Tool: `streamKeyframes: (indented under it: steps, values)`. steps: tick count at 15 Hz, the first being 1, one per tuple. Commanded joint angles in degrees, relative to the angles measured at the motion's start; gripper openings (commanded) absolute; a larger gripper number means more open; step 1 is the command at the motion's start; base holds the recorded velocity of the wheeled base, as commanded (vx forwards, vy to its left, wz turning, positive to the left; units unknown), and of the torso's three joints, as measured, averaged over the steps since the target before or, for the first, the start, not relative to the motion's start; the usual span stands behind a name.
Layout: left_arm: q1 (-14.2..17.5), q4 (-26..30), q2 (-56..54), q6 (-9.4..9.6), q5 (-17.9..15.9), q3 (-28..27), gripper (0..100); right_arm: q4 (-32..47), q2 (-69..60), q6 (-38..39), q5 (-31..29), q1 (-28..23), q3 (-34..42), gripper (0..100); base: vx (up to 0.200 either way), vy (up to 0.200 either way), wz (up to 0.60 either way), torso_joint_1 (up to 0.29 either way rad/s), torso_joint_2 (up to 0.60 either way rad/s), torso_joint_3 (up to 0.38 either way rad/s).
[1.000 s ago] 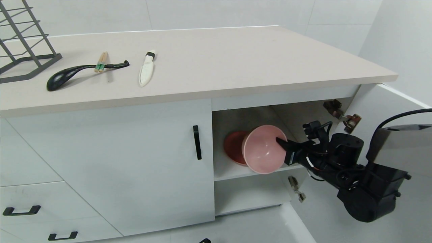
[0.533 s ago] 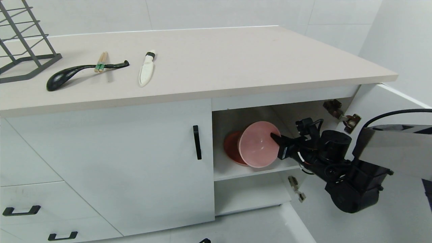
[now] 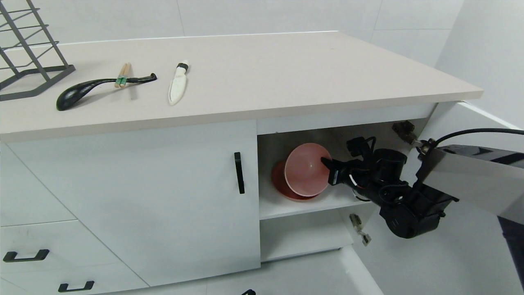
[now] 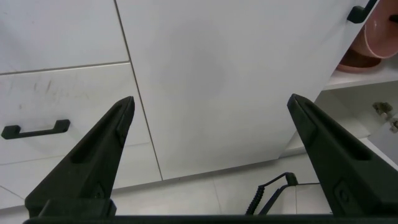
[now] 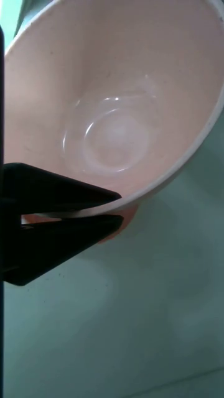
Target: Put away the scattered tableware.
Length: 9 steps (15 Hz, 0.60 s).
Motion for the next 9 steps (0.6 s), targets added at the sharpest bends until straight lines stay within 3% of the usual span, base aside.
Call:
streamKeyframes:
  steps: [1, 5, 9]
  values:
    - [-0.02, 0.0, 0.07, -0.03, 0.01, 0.0, 100, 0.44, 1.01, -0.01, -0.01, 0.29, -0.96, 0, 0.0, 0.0, 0.0, 0.0, 0.0, 0.0]
    - [-0.02, 0.0, 0.07, -0.03, 0.01, 0.0, 100, 0.44, 2.51, -0.1, -3.7, 0.37, -0.78, 0, 0.0, 0.0, 0.0, 0.0, 0.0, 0.0]
    - [-0.02, 0.0, 0.07, -0.03, 0.01, 0.0, 100, 0.09, 2.68, -0.18, -3.7, 0.9, -0.52, 0, 0.0, 0.0, 0.0, 0.0, 0.0, 0.0]
